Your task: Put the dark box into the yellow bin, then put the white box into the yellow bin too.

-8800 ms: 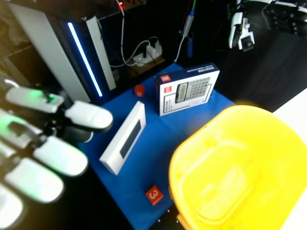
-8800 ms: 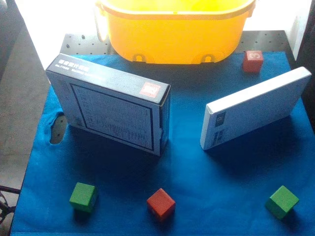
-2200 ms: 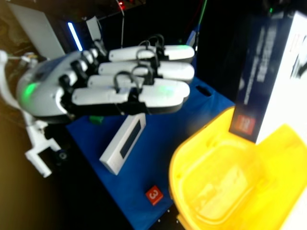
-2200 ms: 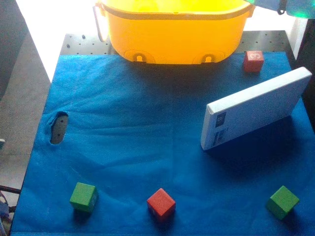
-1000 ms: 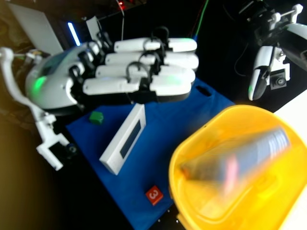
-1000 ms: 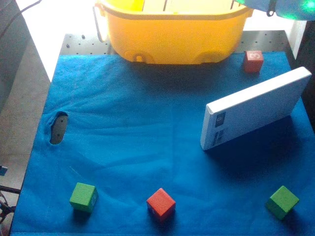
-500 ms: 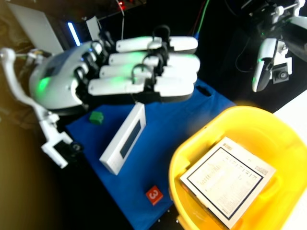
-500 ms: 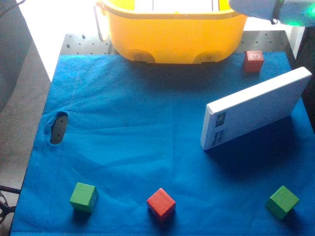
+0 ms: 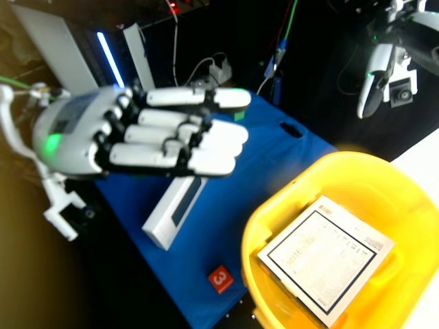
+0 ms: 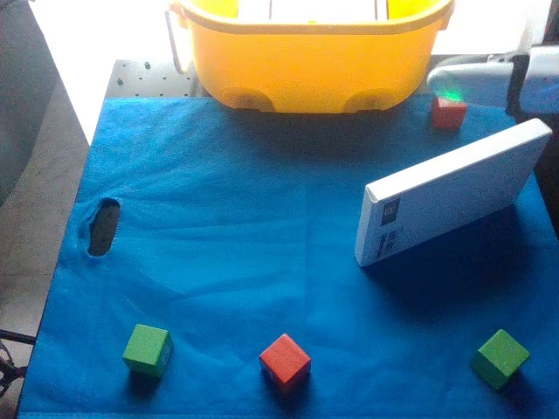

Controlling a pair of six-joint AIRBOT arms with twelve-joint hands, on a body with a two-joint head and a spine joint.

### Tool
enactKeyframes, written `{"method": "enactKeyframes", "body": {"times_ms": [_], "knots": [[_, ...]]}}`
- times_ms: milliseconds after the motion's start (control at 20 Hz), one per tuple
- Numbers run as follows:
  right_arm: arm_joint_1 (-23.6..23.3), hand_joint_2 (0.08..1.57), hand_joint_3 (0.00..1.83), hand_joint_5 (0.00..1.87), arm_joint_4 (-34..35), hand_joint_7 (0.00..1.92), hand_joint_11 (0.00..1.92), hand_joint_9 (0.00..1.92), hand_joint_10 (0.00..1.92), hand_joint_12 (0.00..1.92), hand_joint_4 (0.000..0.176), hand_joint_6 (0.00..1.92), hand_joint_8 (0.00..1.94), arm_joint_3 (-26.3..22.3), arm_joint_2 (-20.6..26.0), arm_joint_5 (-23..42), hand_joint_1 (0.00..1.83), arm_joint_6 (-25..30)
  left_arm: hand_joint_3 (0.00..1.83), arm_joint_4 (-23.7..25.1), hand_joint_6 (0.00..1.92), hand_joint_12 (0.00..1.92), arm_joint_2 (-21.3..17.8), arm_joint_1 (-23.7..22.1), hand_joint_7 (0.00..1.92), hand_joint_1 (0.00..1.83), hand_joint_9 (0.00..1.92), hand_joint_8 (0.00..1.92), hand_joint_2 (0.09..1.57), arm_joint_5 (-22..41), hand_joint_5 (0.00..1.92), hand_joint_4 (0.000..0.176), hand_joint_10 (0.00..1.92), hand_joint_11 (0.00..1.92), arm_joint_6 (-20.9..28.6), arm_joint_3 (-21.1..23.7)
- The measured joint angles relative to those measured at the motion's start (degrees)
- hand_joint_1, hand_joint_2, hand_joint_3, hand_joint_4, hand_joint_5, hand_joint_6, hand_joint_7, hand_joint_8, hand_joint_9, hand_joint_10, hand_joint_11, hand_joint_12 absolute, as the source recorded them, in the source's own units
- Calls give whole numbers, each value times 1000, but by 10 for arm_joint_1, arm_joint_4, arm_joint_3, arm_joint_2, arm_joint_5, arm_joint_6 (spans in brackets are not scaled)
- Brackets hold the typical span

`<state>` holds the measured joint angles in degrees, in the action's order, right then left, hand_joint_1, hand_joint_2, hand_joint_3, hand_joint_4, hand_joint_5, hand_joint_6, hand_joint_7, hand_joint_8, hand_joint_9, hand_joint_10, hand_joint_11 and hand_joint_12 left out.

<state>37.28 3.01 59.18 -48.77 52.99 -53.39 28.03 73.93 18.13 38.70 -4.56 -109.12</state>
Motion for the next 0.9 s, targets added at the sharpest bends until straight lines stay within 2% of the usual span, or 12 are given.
{"method": "enactKeyframes", "body": {"times_ms": [50,100,150,200,250,450,500,550,750,800,850,900], "knots": [[6,871,0,116,2,197,101,162,14,14,115,5,10,-3,0,-1,472,0,0,-6,0,56,-7,3,290,1093,282,0,757,-3,207,176,0,263,-2,6],[12,857,0,70,2,194,80,149,7,5,125,0,6,-6,0,-4,387,0,0,-9,0,49,-16,6,258,1083,247,0,768,-7,179,176,0,243,-9,14],[17,836,0,69,0,201,84,151,7,6,138,3,8,-7,-1,-6,373,0,0,-13,4,43,-22,7,254,1080,233,1,767,-10,186,176,0,224,-16,22],[23,850,0,82,2,218,69,156,7,0,167,8,13,-8,-2,-6,362,1,0,-17,0,35,-32,7,240,1044,213,0,772,-12,170,176,0,204,-22,35],[26,857,0,77,5,227,71,164,10,3,174,5,14,-8,-4,-8,355,1,0,-21,5,35,-38,7,247,1047,209,3,766,-12,180,176,0,204,-30,42],[45,832,0,53,9,215,84,166,8,12,176,1,5,-8,-13,-19,367,0,1,-38,0,37,-49,30,250,1076,208,0,737,4,196,170,0,202,-36,56],[48,812,0,43,11,208,70,153,2,6,176,0,1,-7,-16,-22,372,1,8,-38,0,22,-49,37,237,1043,181,0,752,6,162,175,0,166,-37,56],[48,808,0,40,11,197,61,134,0,2,176,0,0,-5,-20,-33,389,1,9,-37,0,14,-49,47,220,1043,168,0,759,6,139,166,0,147,-37,58],[67,798,0,66,12,180,27,125,2,0,149,7,0,-1,-26,-54,485,3,10,-49,6,3,-54,81,202,1106,190,0,775,20,156,148,7,119,-37,70],[73,778,0,84,13,185,5,124,2,0,169,12,2,-1,-26,-61,503,6,9,-52,10,3,-57,88,209,1096,198,3,776,28,169,133,10,119,-37,73],[73,756,0,103,14,203,2,120,0,0,175,6,3,-1,-27,-73,519,6,6,-60,13,5,-61,94,215,1088,204,6,772,29,181,124,11,124,-38,79],[73,748,0,119,14,220,28,135,6,12,176,8,8,2,-31,-78,506,7,0,-68,4,0,-67,102,205,1041,173,1,756,39,162,133,2,105,-38,86]]}}
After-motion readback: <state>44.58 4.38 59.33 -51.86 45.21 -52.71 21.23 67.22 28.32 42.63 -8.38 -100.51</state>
